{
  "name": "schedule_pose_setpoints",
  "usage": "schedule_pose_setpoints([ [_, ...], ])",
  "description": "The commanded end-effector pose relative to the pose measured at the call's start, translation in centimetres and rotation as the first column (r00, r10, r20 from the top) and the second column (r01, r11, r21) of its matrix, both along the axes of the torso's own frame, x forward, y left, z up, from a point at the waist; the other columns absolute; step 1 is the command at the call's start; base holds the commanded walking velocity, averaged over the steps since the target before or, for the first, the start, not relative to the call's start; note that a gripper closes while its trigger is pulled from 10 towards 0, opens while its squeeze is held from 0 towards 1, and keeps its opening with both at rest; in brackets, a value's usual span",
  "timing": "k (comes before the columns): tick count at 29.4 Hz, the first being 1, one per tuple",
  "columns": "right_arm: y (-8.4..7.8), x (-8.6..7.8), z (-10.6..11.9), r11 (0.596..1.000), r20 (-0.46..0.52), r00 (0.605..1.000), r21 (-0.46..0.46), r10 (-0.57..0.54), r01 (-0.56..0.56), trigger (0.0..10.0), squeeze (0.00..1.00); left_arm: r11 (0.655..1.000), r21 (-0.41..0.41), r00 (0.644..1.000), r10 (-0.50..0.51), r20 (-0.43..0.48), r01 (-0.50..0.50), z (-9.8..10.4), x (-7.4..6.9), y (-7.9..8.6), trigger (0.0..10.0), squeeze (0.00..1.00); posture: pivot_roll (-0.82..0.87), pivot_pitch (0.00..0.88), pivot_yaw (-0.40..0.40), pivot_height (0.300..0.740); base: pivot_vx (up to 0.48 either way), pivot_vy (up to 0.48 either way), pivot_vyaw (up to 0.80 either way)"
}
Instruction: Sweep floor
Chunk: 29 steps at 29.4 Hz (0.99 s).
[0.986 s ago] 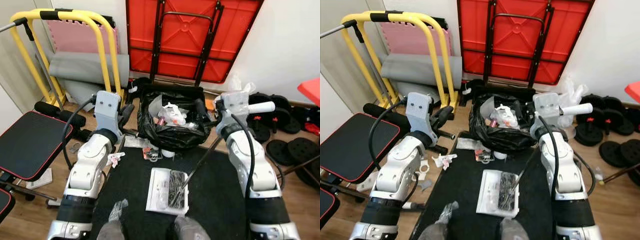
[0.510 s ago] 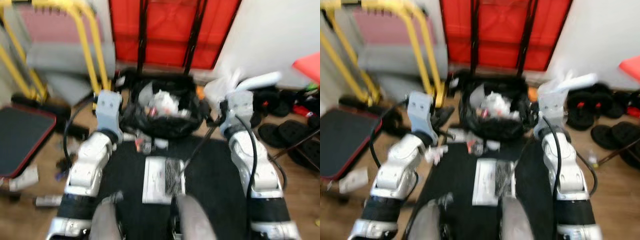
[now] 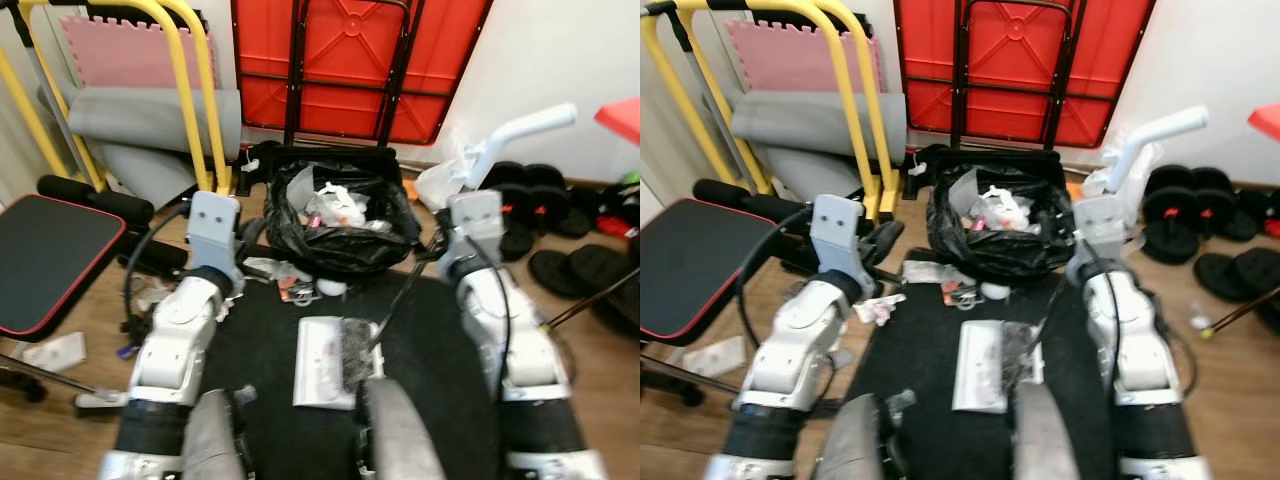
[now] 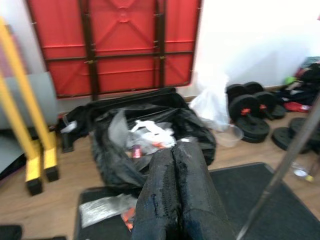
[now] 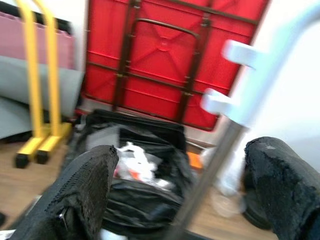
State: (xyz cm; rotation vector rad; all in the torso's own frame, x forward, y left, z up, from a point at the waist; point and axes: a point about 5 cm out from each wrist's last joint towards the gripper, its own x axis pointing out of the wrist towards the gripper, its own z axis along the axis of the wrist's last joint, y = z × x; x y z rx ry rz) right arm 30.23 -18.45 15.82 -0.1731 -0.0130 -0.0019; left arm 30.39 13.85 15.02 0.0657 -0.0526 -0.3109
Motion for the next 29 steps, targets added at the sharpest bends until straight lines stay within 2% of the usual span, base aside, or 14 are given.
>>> schedule_pose_setpoints([
  [1, -0.6, 0.0, -0.2, 1.0, -0.004, 1.0, -0.006, -0.025, 0.025, 10.0, 0.0, 1.0, 0.018, 1.0, -0.02, -0.003, 0.02, -0.2, -0.2, -0.3, 10.0, 0.0, -0.19, 0.049, -0.104, 0.575, 0.469, 0.0, 0.0],
  [17, -1.5, 0.1, -0.4, 0.998, -0.009, 0.998, -0.012, -0.061, 0.06, 10.0, 0.0, 1.0, 0.022, 1.0, -0.012, 0.0, 0.012, -0.2, -0.2, -0.3, 10.0, 0.0, -0.19, 0.054, -0.104, 0.53, 0.029, 0.0, 0.0],
  [25, -3.0, 0.0, -0.8, 0.99, -0.025, 0.99, -0.039, -0.136, 0.135, 10.0, 0.0, 1.0, 0.026, 1.0, -0.011, 0.001, 0.011, -0.2, -0.2, -0.2, 10.0, 0.0, -0.19, 0.057, -0.103, 0.51, 0.0, 0.0, 0.0],
  [27, -3.9, -0.1, -1.3, 0.983, -0.04, 0.983, -0.044, -0.179, 0.177, 10.0, 0.0, 1.0, 0.028, 1.0, -0.011, 0.002, 0.011, -0.2, -0.2, -0.2, 10.0, 0.0, -0.19, 0.06, -0.103, 0.495, 0.0, 0.0, 0.0],
  [29, -4.2, -0.2, -1.5, 0.981, -0.046, 0.98, -0.047, -0.192, 0.19, 10.0, 0.0, 1.0, 0.029, 1.0, -0.012, 0.003, 0.012, -0.2, -0.2, -0.2, 10.0, 0.0, -0.19, 0.061, -0.103, 0.49, 0.0, 0.0, 0.0],
])
